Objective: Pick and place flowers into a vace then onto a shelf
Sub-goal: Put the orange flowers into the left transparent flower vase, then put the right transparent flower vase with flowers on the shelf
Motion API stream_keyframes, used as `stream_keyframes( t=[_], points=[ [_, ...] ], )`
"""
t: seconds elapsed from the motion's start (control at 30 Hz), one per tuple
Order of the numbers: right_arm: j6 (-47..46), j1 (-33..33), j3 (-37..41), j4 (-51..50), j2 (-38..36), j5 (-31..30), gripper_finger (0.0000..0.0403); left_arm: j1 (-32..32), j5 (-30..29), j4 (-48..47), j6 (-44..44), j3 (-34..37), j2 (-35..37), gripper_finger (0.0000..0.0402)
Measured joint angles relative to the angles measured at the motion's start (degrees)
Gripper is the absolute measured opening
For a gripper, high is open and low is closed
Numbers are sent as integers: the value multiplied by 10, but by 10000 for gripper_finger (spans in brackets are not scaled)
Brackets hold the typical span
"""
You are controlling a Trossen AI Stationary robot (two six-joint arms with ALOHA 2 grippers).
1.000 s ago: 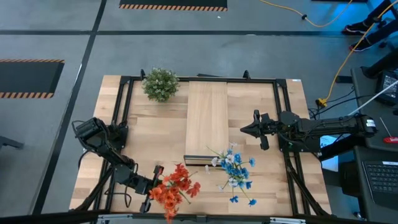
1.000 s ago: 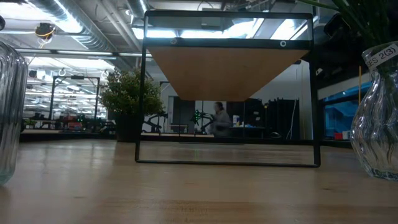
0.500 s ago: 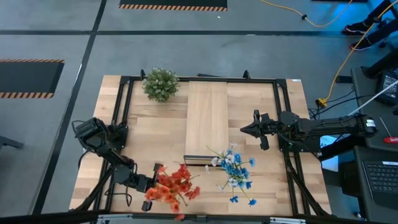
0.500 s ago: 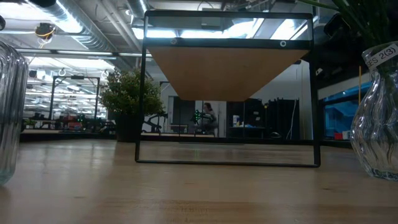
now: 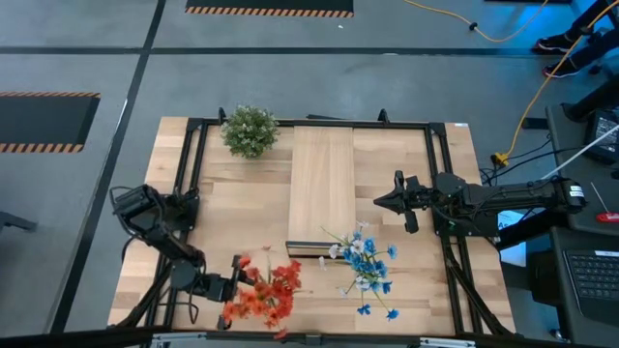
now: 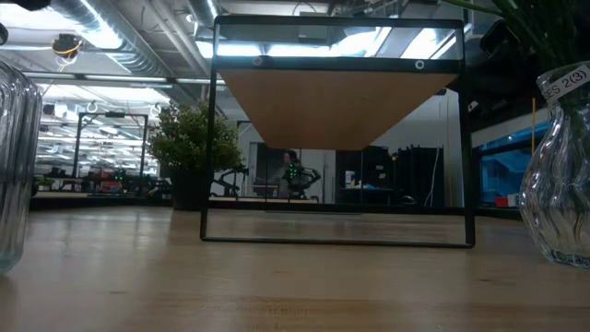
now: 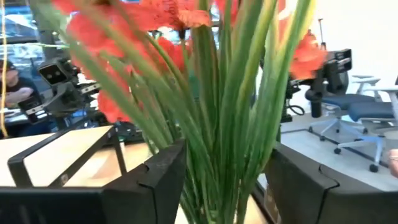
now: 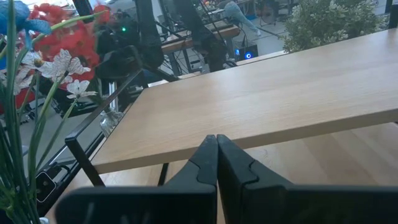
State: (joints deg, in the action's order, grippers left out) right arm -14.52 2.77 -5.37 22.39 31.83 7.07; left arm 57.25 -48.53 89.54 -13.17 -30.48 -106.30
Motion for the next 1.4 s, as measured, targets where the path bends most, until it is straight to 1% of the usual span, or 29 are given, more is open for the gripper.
stream_keyframes(
  t=[0.1, 0.27, 0.57, 0.63, 0.97, 1.07, 1.3, 1.33, 1.4],
  points=[
    [0, 0, 0, 0, 0, 0, 1, 10, -6, 0, 0, 0, 0, 205],
    [0, 0, 0, 0, 0, 0, 0, 19, -39, 0, 0, 0, 11, 205],
    [0, 0, 0, 0, 0, 0, 1, 44, -47, -45, -12, 0, 48, 205],
    [0, 0, 0, 0, 0, 0, 1, 52, -58, -46, -22, 0, 52, 205],
    [0, 0, 0, 0, 0, 0, 0, 91, -226, -58, -56, 0, 71, 205],
    [0, 0, 0, 0, 0, 0, 1, 94, -290, -58, -66, 0, 71, 205],
    [0, 0, 0, 0, 0, 0, 1, 106, -405, -36, -124, 0, 71, 205],
    [0, 0, 0, 0, 0, 0, 1, 106, -414, -33, -133, 0, 71, 205],
    [0, 0, 0, 0, 0, 0, 1, 105, -414, -19, -148, 2, 71, 205]
  ],
)
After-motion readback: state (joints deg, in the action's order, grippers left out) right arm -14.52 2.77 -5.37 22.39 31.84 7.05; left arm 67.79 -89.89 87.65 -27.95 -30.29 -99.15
